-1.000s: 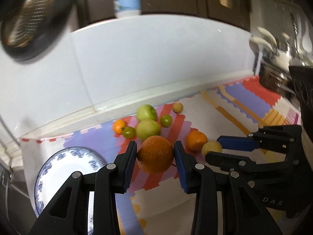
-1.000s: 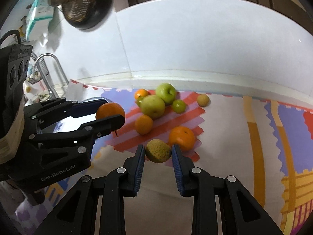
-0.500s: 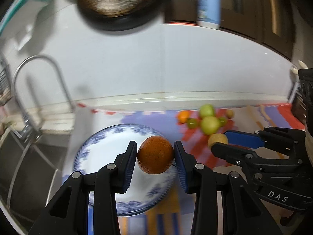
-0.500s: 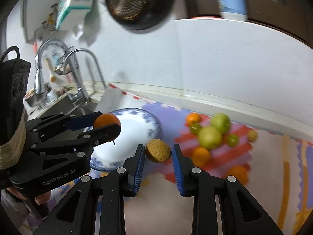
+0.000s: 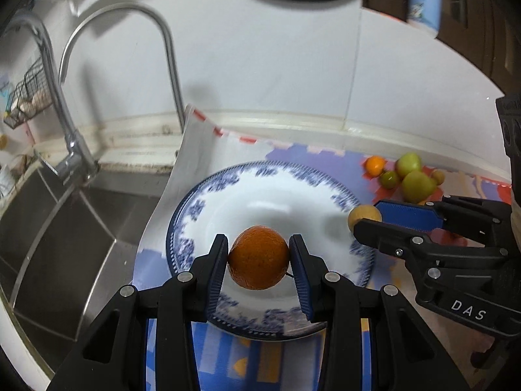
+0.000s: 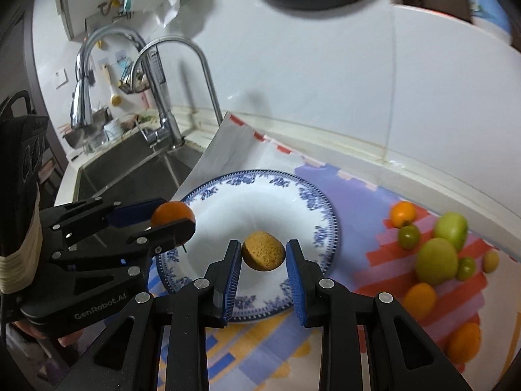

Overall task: Organize fruits
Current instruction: 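Carry the orange with the left tool while the right tool carries the yellow fruit over the plate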

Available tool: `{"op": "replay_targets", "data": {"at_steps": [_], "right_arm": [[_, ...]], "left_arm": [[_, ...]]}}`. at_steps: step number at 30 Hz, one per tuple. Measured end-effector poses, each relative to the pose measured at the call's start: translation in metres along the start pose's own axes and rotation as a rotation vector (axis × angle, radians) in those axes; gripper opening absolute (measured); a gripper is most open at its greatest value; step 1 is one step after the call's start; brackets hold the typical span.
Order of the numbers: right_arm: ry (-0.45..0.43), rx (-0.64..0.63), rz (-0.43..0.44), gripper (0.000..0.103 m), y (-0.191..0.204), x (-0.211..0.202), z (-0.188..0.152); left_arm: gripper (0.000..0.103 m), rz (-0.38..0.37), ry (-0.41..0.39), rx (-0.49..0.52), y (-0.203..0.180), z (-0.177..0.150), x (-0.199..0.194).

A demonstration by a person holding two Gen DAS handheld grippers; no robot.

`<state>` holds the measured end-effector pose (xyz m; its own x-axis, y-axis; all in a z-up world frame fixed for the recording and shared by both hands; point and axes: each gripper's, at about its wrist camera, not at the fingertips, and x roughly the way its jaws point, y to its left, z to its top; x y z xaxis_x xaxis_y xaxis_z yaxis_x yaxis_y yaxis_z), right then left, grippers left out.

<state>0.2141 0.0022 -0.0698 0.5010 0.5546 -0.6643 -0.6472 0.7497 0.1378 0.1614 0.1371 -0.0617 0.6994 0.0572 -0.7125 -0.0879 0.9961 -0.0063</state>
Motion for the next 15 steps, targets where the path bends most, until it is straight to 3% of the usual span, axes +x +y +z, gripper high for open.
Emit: {"op": "replay_targets", "data": {"at_steps": [7, 15], "right_arm": [[0.077, -0.011, 0.02, 0.029, 0.002, 0.031, -0.006], [0.121, -0.009, 0.019, 0.029, 0.001, 0.047, -0.012]], "left_arm": [[0.038, 0.001, 0.06, -0.026, 0.01, -0.012, 0.024], [0.039, 0.001, 0.074, -0.026, 0.012, -0.015, 0.036]]}}
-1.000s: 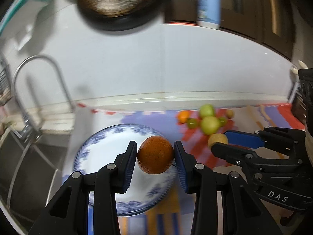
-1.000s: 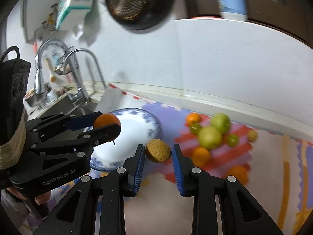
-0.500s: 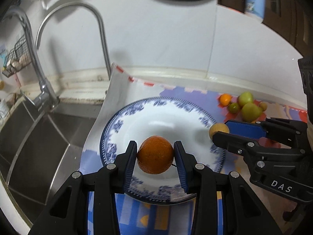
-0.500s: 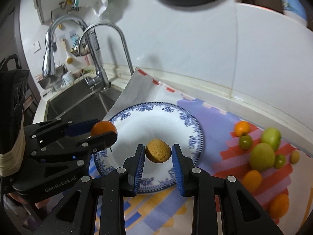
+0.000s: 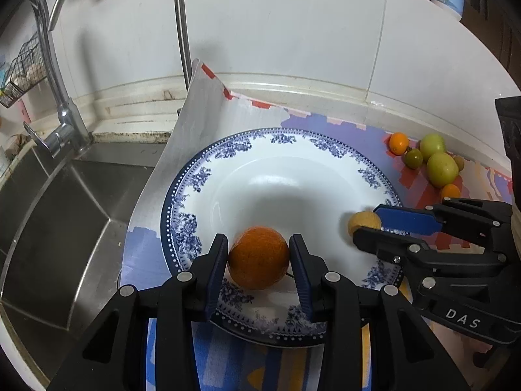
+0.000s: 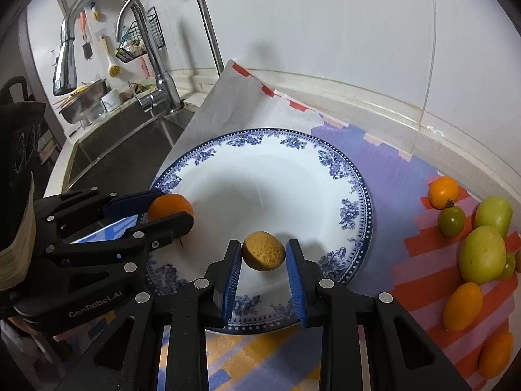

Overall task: Organize fruits
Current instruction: 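Carry the orange with the left tool while the right tool carries the yellow fruit over the plate, then open the left tool onto the plate while the right tool releases its fruit there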

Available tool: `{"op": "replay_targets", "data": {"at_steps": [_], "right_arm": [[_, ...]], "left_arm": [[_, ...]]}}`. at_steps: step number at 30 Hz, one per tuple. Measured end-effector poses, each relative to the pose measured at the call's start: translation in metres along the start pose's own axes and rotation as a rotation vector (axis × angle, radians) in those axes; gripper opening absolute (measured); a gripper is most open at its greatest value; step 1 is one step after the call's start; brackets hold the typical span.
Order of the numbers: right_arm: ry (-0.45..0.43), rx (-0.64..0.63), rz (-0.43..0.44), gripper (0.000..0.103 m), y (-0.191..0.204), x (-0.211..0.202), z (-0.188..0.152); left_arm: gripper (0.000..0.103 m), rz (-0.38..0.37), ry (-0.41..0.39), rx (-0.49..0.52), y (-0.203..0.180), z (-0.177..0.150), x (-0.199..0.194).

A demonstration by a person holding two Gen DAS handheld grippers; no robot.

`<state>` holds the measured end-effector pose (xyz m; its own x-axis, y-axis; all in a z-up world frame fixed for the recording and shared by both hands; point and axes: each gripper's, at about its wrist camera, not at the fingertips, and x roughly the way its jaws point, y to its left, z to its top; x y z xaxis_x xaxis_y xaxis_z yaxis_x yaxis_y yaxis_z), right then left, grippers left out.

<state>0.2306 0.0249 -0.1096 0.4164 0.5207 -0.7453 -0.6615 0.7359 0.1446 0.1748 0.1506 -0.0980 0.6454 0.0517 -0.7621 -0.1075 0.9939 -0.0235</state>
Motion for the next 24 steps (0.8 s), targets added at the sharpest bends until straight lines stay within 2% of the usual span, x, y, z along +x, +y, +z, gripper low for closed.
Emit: {"op": "replay_targets", "data": {"at_steps": [6, 13, 20, 24], "right_arm": [[0.009, -0.001, -0.007, 0.03, 0.0, 0.003, -0.001], [-0.004, 0.019, -0.008, 0.031, -0.001, -0.003, 0.0], [-0.08, 0.054, -0.055, 0.032, -0.002, -0.044, -0.006], [-0.138, 0.074, -0.107, 0.041, -0.004, -0.077, -0.014]], "left_arm": [[0.04, -0.002, -0.001, 0.002, 0.001, 0.001, 0.001], [0.053, 0.027, -0.051, -0.004, -0.001, 0.005, -0.015], [0.062, 0.02, -0.13, -0.001, -0.016, 0.005, -0.055], [0.068, 0.006, -0.178, 0.013, -0.031, 0.006, -0.079]]}}
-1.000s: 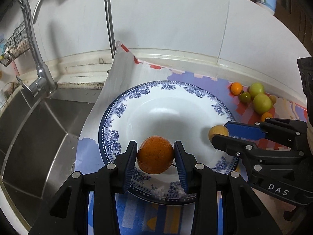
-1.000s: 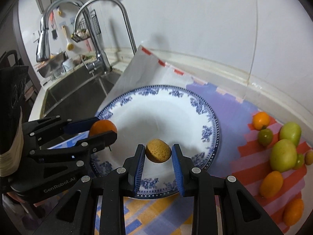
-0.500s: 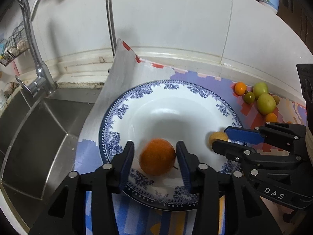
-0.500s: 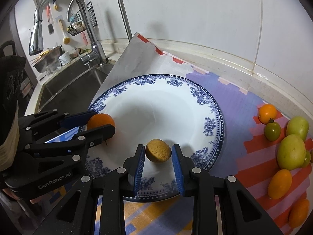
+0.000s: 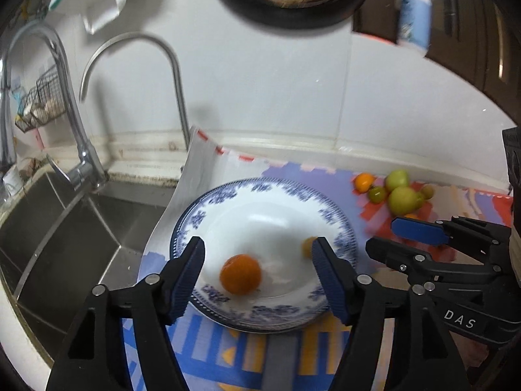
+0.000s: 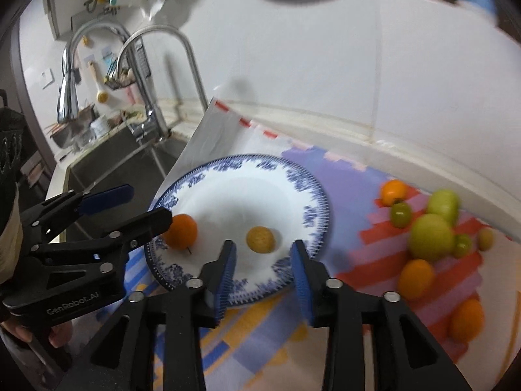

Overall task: Organize fruits
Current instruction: 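Open the left tool onto the plate while the right tool releases its fruit there, then move both open tools back to the fruit pile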

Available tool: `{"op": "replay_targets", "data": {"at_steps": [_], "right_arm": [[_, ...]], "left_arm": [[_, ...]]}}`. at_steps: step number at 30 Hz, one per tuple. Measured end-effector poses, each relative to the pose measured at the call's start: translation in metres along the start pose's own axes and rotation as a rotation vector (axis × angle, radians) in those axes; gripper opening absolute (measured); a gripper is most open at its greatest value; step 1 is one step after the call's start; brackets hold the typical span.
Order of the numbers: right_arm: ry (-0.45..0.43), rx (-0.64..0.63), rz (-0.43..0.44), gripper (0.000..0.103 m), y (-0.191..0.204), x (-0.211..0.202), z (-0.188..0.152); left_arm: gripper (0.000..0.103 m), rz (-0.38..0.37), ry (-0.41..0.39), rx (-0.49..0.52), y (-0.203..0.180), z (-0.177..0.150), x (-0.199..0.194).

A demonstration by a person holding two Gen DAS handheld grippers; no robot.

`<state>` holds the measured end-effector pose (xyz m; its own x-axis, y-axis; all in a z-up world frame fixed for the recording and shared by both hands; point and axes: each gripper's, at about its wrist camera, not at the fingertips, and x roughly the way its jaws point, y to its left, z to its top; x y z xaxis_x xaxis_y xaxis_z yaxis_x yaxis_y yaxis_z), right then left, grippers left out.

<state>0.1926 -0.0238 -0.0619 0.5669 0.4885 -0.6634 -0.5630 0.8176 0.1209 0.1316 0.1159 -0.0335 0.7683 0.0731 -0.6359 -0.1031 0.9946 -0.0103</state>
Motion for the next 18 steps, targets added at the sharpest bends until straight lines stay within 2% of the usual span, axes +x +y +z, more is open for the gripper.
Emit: {"op": "replay_targets", "data": {"at_steps": [2, 6, 11, 18], "right_arm": [[-0.025, 0.013, -0.017, 0.042, -0.003, -0.017, -0.002], [-0.07, 0.032, -0.081, 0.055, -0.01, -0.05, -0.007], [-0.117, 0.025, -0.176, 0.057, -0.021, -0.088, -0.018], [-0.173, 0.031, -0.269, 0.067, -0.037, -0.131, -0.032]], "left_arm": [[0.071, -0.017, -0.02, 0.002, -0.008, 0.002, -0.012], [0.08, -0.032, -0.047, 0.035, -0.025, 0.004, -0.029], [0.085, -0.043, -0.086, 0.084, -0.051, 0.001, -0.048], [0.094, -0.097, -0.131, 0.118, -0.081, 0.0, -0.063]]}}
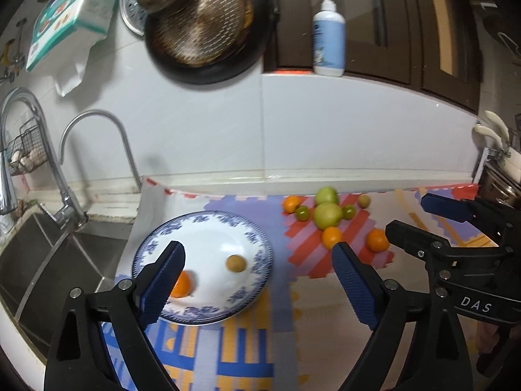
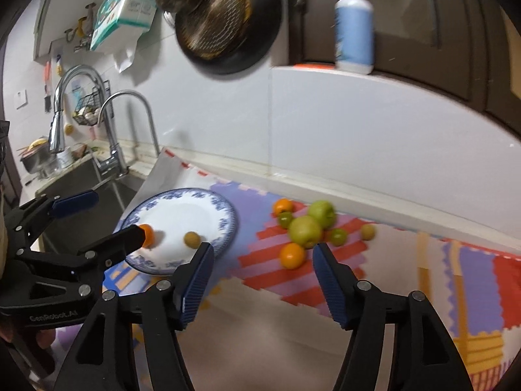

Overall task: Organize fruits
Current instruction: 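Move both open tools back to the fruit pile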

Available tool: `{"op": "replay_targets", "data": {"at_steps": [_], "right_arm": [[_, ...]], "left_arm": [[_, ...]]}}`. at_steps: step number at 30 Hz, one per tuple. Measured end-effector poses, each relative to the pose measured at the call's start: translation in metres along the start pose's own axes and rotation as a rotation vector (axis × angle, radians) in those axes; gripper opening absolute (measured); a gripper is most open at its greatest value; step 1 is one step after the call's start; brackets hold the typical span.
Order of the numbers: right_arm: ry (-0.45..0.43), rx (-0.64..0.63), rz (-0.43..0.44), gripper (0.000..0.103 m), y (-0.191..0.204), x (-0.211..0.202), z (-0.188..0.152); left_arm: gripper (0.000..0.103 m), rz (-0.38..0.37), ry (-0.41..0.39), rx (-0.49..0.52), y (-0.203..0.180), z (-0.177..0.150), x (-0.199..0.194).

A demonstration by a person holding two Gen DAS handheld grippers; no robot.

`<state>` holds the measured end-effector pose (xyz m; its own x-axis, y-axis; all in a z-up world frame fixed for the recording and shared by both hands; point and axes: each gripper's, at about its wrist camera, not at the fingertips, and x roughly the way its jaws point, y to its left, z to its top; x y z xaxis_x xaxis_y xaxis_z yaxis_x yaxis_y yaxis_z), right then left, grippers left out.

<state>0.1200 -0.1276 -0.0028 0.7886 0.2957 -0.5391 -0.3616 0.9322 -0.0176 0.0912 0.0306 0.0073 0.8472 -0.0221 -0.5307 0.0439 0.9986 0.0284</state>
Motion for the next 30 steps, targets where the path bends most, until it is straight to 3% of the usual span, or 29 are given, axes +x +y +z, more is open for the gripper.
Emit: {"op": "replay_targets", "data": {"at_steps": [3, 10, 24, 30], "right_arm": [[-0.021, 0.01, -0.041, 0.074, -0.01, -0.01, -0.004], [-0.015, 0.044, -0.093, 0.075, -0.037, -0.013, -0.011], [0.063, 0.111, -0.077, 0.074, -0.075, 0.027, -0.03], [0.1, 0.114, -0.082, 0.074, -0.084, 0.051, -0.038]], "left_arm": [[0.096, -0.014, -0.012, 0.019, -0.013, 0.003, 0.001], [0.097, -0.044, -0.02, 0.077, -0.037, 0.006, 0.013], [0.096, -0.102, 0.015, 0.171, -0.066, 0.002, 0.072], [0.087, -0.124, 0.056, 0.21, -0.073, -0.002, 0.102]]}}
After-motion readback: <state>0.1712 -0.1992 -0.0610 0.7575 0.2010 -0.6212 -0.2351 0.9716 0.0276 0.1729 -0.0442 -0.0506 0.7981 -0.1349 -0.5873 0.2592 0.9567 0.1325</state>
